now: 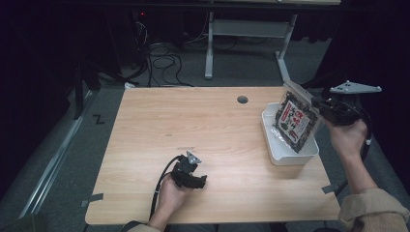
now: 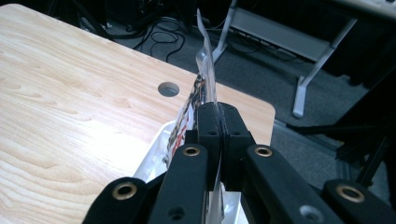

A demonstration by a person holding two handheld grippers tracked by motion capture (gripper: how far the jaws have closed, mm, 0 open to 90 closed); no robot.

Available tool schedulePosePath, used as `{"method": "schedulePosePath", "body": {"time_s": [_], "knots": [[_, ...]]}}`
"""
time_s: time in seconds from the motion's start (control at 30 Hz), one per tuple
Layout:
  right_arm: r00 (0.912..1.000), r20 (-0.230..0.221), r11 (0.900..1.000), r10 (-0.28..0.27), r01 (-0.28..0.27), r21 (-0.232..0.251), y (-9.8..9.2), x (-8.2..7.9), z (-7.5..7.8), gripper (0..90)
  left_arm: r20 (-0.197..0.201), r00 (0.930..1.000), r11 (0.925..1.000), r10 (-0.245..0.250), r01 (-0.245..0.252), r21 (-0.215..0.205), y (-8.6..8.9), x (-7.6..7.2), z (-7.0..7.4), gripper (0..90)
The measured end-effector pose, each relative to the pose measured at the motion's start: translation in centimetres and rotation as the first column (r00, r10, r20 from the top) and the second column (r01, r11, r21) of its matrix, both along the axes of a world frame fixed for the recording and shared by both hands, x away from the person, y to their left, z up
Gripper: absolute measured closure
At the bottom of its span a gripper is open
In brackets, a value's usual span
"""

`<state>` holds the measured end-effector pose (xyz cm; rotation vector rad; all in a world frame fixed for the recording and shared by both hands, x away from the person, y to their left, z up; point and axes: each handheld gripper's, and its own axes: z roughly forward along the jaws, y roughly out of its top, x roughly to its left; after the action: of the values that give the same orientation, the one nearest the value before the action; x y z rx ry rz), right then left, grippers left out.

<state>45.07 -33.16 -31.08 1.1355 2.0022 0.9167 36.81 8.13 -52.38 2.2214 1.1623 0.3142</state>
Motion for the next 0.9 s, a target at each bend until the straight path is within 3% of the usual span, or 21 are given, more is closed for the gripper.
{"method": "schedulePosePath", "body": {"time_s": [0.17, 0.3, 0.6, 0.9], "knots": [[0.9990, -0.042, 1.000, -0.018, 0.017, -0.024, -0.9, -0.2, -1.4, 88.2, 0.002, 1.0000, 1.0000, 0.001, -0.001, 0.001, 0.0, 0.0, 0.0, 29.6], [0.9977, -0.057, 0.999, -0.036, 0.036, -0.006, -2.0, -0.2, -2.3, 87.1, -0.001, 1.0000, 1.0000, -0.002, 0.002, 0.004, -0.1, 0.0, -0.2, 29.6], [0.9922, -0.103, 0.998, -0.070, 0.069, -0.012, -3.1, 0.0, -3.6, 85.1, -0.004, 1.0000, 1.0000, 0.000, 0.000, 0.005, -0.1, 0.0, -0.2, 29.6], [0.9882, -0.118, 0.995, -0.098, 0.100, 0.010, -4.2, 0.0, -4.4, 83.5, -0.004, 1.0000, 1.0000, -0.001, 0.001, 0.008, -0.1, 0.0, -0.2, 29.6]]}}
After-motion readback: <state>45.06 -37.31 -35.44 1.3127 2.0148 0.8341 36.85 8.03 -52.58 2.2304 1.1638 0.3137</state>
